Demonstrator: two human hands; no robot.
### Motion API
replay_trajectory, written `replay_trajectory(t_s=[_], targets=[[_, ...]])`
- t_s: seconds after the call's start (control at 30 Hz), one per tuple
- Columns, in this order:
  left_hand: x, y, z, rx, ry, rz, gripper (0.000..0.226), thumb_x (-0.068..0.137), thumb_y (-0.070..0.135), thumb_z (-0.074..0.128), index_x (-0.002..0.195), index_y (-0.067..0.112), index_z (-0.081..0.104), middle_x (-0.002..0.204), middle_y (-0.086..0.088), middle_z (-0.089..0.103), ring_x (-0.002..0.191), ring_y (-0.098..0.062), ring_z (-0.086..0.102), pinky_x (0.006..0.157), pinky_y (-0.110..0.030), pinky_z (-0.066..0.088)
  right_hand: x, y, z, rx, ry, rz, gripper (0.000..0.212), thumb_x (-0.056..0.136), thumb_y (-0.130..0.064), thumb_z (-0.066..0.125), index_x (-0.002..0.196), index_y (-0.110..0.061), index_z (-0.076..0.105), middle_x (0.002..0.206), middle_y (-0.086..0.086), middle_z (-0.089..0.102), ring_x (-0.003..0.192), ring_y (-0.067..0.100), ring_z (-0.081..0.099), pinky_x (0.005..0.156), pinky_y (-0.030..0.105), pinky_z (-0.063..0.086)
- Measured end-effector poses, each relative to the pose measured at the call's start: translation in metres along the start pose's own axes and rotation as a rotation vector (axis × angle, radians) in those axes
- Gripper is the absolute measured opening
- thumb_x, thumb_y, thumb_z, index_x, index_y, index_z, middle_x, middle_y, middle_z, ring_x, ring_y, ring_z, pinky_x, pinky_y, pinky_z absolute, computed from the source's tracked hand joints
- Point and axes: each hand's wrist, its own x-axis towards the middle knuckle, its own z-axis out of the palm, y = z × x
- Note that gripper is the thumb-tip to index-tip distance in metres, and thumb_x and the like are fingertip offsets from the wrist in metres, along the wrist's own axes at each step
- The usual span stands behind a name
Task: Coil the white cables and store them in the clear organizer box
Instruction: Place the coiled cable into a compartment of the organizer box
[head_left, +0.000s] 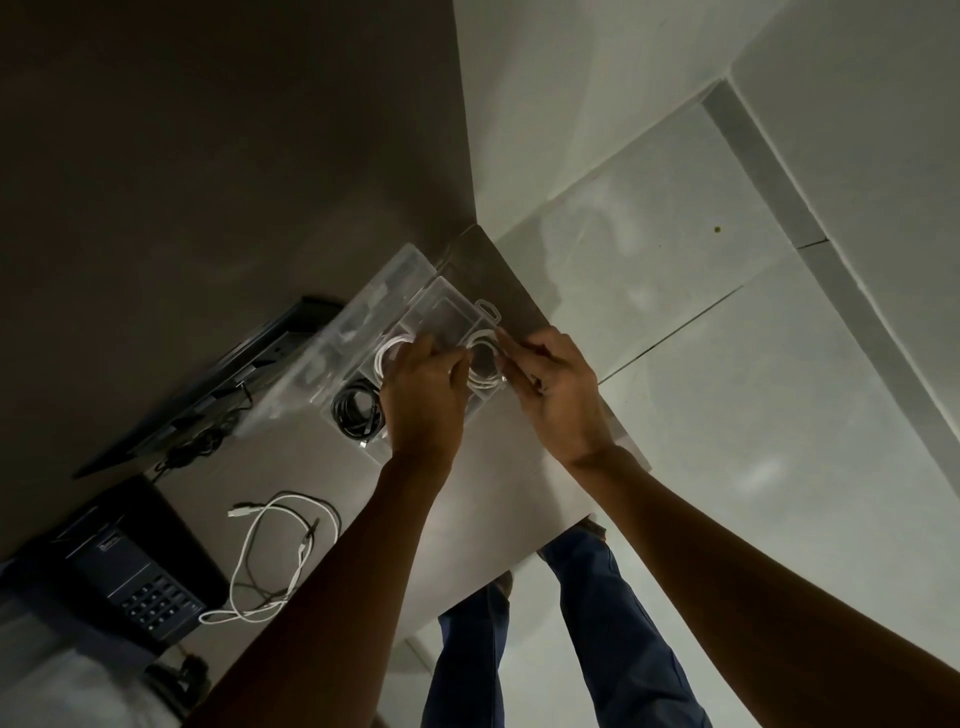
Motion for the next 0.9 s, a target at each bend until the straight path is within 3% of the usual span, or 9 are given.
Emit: replay_trajectory(t_s=[0.13,0.2,0.37,0.43,0.5,0.67,0.8,0.9], targets=[[-0.003,-0.005,-0.002,0.020,-0.025,0.057,0.016,0.097,0.015,0.074,0.109,0.009,0.082,0.093,-0.011,0.076,0.090,-0.032,0.071,0.072,-0.041,0.063,-0.001,0.002,-0.002,-0.065,-0.033,-0.118,0.037,0.093,-0.017,0.081,0.125,0.000,0.076,0.107,0.020,0.068,0.100,0.027,0.069,0.091,0.036,0.066],[-0.001,-0.004,-0.004,0.023,-0.035,0.051,0.016,0.096,0.013,0.075,0.109,0.009,0.083,0.092,-0.012,0.077,0.089,-0.031,0.071,0.070,-0.040,0.062,0.000,0.004,-0.003,-0.027,-0.045,-0.125,0.040,0.090,-0.015,0.083,0.127,-0.001,0.076,0.111,0.019,0.067,0.103,0.022,0.069,0.096,0.038,0.065],[0.011,-0.005,-0.008,-0.028,-0.145,-0.041,0.018,0.098,0.023,0.075,0.109,0.012,0.082,0.103,-0.011,0.081,0.092,-0.027,0.075,0.076,-0.040,0.065,0.010,-0.001,-0.001,0.022,-0.009,0.058,0.039,0.088,-0.027,0.087,0.123,-0.014,0.076,0.122,0.010,0.067,0.106,0.021,0.070,0.098,0.033,0.064],[0.015,-0.009,-0.008,-0.040,-0.254,-0.138,0.028,0.100,0.032,0.070,0.114,0.009,0.079,0.106,-0.013,0.080,0.090,-0.024,0.074,0.076,-0.031,0.060,0.016,-0.004,-0.001,-0.005,-0.007,0.106,0.037,0.089,-0.031,0.087,0.120,-0.016,0.075,0.115,0.008,0.073,0.098,0.021,0.072,0.091,0.034,0.066],[0.021,-0.011,-0.011,-0.061,-0.375,-0.225,0.038,0.102,0.037,0.065,0.116,0.003,0.074,0.110,-0.017,0.078,0.094,-0.026,0.074,0.083,-0.034,0.062,0.020,-0.006,-0.001,-0.009,0.005,0.152,0.031,0.087,-0.029,0.089,0.112,-0.015,0.077,0.105,0.006,0.078,0.091,0.022,0.073,0.084,0.037,0.067],[0.038,-0.012,-0.023,-0.135,-0.538,-0.104,0.024,0.096,0.023,0.076,0.110,0.004,0.078,0.110,-0.015,0.081,0.101,-0.028,0.074,0.099,-0.043,0.060,0.025,-0.003,-0.001,-0.061,-0.006,0.286,0.027,0.079,-0.023,0.094,0.094,-0.012,0.075,0.088,0.003,0.077,0.073,0.017,0.068,0.070,0.031,0.060],[0.043,-0.013,-0.023,-0.110,-0.676,-0.099,0.026,0.098,0.025,0.073,0.115,0.006,0.075,0.113,-0.016,0.079,0.094,-0.020,0.066,0.089,-0.032,0.055,0.020,0.001,-0.005,-0.054,-0.049,0.372,0.029,0.078,-0.024,0.096,0.090,-0.010,0.073,0.085,0.005,0.079,0.074,0.024,0.074,0.079,0.042,0.067],[0.043,-0.012,-0.019,-0.114,-0.708,-0.117,0.027,0.099,0.025,0.072,0.118,0.006,0.073,0.116,-0.017,0.077,0.093,-0.019,0.063,0.082,-0.029,0.053,0.011,0.002,-0.011,-0.041,-0.054,0.308,0.025,0.081,-0.022,0.093,0.090,-0.008,0.075,0.083,0.007,0.079,0.075,0.025,0.075,0.078,0.047,0.067]])
